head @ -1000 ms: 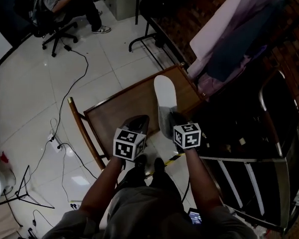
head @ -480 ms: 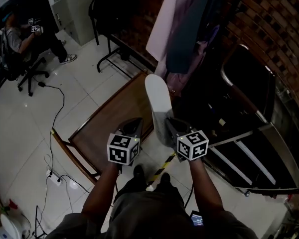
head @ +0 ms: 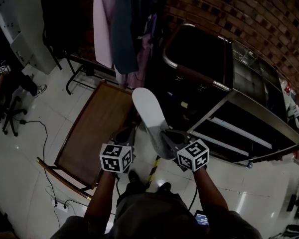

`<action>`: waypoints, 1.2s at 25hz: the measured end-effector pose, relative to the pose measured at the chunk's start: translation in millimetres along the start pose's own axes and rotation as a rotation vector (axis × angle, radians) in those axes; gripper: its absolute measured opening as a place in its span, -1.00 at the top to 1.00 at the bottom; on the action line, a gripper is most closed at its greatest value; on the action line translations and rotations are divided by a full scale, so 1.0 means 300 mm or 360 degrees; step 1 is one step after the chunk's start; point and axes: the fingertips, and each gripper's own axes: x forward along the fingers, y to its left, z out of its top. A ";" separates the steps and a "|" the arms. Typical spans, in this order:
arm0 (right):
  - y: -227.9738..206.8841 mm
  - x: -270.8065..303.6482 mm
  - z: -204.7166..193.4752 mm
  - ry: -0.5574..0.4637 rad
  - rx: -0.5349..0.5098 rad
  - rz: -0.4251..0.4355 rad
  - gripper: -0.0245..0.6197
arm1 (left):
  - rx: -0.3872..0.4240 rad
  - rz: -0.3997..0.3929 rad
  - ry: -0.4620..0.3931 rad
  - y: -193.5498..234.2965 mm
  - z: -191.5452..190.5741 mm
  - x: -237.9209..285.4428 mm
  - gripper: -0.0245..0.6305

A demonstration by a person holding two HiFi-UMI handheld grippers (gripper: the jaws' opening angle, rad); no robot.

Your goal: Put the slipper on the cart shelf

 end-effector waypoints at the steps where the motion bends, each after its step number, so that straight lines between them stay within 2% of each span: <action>1: -0.016 -0.047 -0.017 -0.0004 0.0010 -0.0020 0.90 | 0.0019 -0.0029 0.0015 -0.046 -0.009 0.012 0.90; 10: -0.124 -0.478 -0.186 -0.0037 0.0077 -0.0162 0.90 | 0.0149 -0.0290 0.0139 -0.484 -0.107 0.115 0.90; 16: -0.183 -0.724 -0.285 -0.0077 0.0145 -0.0280 0.90 | 0.0220 -0.0413 0.0189 -0.730 -0.172 0.171 0.90; 24: -0.300 -1.023 -0.402 -0.0138 0.0250 -0.0518 0.90 | 0.0300 -0.0559 0.0217 -1.029 -0.213 0.258 0.90; 30: -0.383 -1.171 -0.457 -0.0185 0.0329 -0.0683 0.90 | 0.0396 -0.0692 0.0239 -1.209 -0.206 0.318 0.90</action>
